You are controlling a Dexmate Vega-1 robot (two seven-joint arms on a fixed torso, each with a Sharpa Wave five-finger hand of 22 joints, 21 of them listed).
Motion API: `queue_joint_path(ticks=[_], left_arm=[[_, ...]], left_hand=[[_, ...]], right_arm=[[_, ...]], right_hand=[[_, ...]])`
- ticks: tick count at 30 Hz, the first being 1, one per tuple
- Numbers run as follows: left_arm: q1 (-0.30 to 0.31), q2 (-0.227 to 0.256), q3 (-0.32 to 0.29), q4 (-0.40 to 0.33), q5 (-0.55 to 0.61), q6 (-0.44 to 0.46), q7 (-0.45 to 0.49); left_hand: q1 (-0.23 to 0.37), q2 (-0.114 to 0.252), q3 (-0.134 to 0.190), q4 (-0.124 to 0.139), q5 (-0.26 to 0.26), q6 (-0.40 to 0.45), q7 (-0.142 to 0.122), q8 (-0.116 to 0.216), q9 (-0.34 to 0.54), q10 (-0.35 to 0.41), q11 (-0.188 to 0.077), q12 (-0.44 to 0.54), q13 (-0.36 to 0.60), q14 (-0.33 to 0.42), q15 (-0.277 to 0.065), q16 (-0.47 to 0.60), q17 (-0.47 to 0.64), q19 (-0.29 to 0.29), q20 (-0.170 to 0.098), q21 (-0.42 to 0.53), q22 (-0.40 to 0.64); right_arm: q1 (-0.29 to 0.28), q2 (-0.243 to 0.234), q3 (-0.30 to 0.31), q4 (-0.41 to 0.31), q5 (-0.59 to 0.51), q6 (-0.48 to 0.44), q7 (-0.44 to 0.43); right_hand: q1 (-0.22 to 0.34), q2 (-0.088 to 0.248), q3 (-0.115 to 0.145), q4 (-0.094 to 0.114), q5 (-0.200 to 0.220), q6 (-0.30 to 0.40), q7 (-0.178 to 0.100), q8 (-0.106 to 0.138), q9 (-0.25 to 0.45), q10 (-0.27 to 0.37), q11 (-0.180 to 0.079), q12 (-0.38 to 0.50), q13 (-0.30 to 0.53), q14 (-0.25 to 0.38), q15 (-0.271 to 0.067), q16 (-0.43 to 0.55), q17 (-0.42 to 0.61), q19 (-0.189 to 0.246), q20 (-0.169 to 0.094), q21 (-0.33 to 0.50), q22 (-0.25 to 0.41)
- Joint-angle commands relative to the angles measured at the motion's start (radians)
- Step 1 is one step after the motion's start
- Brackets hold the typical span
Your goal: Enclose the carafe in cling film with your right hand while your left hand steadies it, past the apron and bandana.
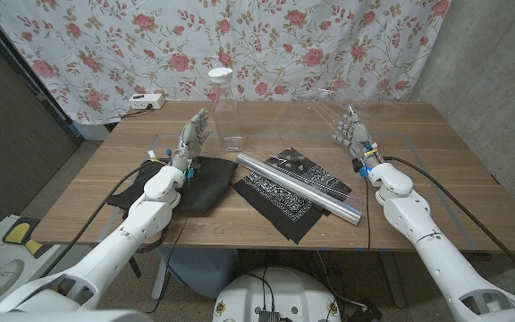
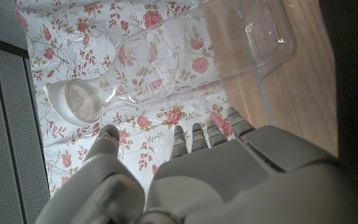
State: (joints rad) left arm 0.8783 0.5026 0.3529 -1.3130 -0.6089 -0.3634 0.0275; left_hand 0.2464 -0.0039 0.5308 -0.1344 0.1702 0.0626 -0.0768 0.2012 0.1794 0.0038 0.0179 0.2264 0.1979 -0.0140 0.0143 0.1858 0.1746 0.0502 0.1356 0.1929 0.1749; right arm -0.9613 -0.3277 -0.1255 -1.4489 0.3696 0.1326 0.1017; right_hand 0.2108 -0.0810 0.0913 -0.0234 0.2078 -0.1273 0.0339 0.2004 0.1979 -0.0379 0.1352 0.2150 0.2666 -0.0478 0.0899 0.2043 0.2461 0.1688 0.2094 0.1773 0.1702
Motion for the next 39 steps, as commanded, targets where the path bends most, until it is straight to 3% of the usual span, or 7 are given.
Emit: queue_joint_path(ticks=[1,8,14,17,22,29,39], left_arm=[[0.028,-0.015,-0.016,-0.017,0.026,-0.034,0.062],[0.018,-0.020,-0.012,-0.010,0.059,-0.054,0.081],[-0.008,-0.021,0.003,0.017,0.106,-0.081,0.088],[-0.013,-0.016,0.007,0.011,0.136,-0.095,0.105],[-0.017,-0.007,0.011,-0.001,0.173,-0.110,0.124],[-0.017,0.007,0.006,-0.015,0.230,-0.137,0.162],[-0.003,0.010,-0.014,-0.028,0.248,-0.144,0.204]], left_hand=[[0.012,-0.001,0.002,-0.006,0.003,0.006,-0.001,0.002,0.003,0.009,0.002,0.005,0.002,0.008,0.005,0.007,0.002,0.010,0.004,0.008,0.001],[0.014,-0.002,0.001,-0.008,0.002,0.013,-0.004,0.002,0.003,0.015,-0.001,0.006,0.002,0.011,0.003,0.006,0.002,0.015,-0.001,0.008,0.001],[0.025,-0.004,-0.006,-0.016,0.001,0.017,-0.001,-0.005,0.004,0.051,-0.003,0.015,0.004,0.053,-0.002,0.013,0.002,0.116,-0.022,0.039,0.004],[0.031,-0.008,-0.014,-0.017,0.001,0.037,0.009,-0.003,0.005,0.104,-0.014,0.029,0.007,0.148,-0.013,0.033,0.005,0.221,-0.040,0.075,0.017],[0.036,-0.009,-0.017,-0.018,0.001,0.033,0.003,-0.008,0.004,0.099,-0.015,0.022,0.007,0.132,-0.011,0.017,0.005,0.191,-0.012,0.063,0.023],[0.035,-0.009,-0.021,-0.015,0.001,0.017,0.007,-0.014,0.004,0.078,-0.008,0.011,0.008,0.118,-0.002,0.008,0.006,0.181,-0.023,0.060,0.026],[0.034,-0.010,-0.029,-0.013,0.001,0.003,-0.006,-0.015,0.004,0.047,-0.004,-0.005,0.008,0.067,0.015,-0.006,0.006,0.074,0.034,0.016,0.023]], right_arm=[[-0.016,0.011,0.028,-0.019,-0.061,-0.028,0.021],[-0.019,0.000,0.036,-0.018,-0.070,-0.047,0.034],[-0.019,-0.002,0.049,-0.012,-0.068,-0.040,0.044],[-0.021,-0.001,0.060,-0.010,-0.062,-0.026,0.048],[-0.025,-0.001,0.071,-0.014,-0.055,-0.020,0.053],[-0.024,-0.008,0.075,-0.018,-0.048,-0.033,0.068],[-0.022,-0.014,0.071,-0.023,-0.051,-0.037,0.086]], right_hand=[[0.009,0.004,0.007,-0.002,0.001,0.002,-0.001,0.006,0.003,0.003,0.004,0.007,0.001,0.000,0.005,0.007,-0.002,-0.002,0.004,0.007,0.003],[0.010,0.005,0.007,-0.003,0.000,0.002,-0.001,0.006,0.003,0.000,0.006,0.005,-0.001,-0.001,0.006,0.007,-0.003,-0.004,0.004,0.007,0.003],[0.011,0.009,0.007,-0.004,0.000,-0.005,-0.008,0.003,0.003,-0.008,-0.004,0.001,-0.003,-0.007,0.004,0.005,-0.004,-0.008,0.005,0.006,0.003],[0.012,0.009,0.008,-0.004,-0.001,-0.005,-0.008,0.003,0.003,-0.009,-0.004,0.001,-0.004,-0.009,0.004,0.004,-0.005,-0.010,0.005,0.006,0.003],[0.012,0.010,0.008,-0.005,-0.001,-0.005,-0.007,0.003,0.003,-0.008,-0.005,0.001,-0.005,-0.008,0.005,0.005,-0.006,-0.011,0.005,0.006,0.003],[0.015,0.012,0.008,-0.007,-0.002,0.003,0.005,0.006,0.003,0.002,-0.008,0.003,-0.009,0.004,-0.014,0.010,-0.009,-0.009,0.002,0.009,0.003],[0.017,0.014,0.008,-0.010,-0.004,-0.008,-0.008,0.002,0.003,-0.007,-0.015,-0.001,-0.013,-0.012,-0.008,0.003,-0.013,-0.015,0.004,0.007,0.002]])
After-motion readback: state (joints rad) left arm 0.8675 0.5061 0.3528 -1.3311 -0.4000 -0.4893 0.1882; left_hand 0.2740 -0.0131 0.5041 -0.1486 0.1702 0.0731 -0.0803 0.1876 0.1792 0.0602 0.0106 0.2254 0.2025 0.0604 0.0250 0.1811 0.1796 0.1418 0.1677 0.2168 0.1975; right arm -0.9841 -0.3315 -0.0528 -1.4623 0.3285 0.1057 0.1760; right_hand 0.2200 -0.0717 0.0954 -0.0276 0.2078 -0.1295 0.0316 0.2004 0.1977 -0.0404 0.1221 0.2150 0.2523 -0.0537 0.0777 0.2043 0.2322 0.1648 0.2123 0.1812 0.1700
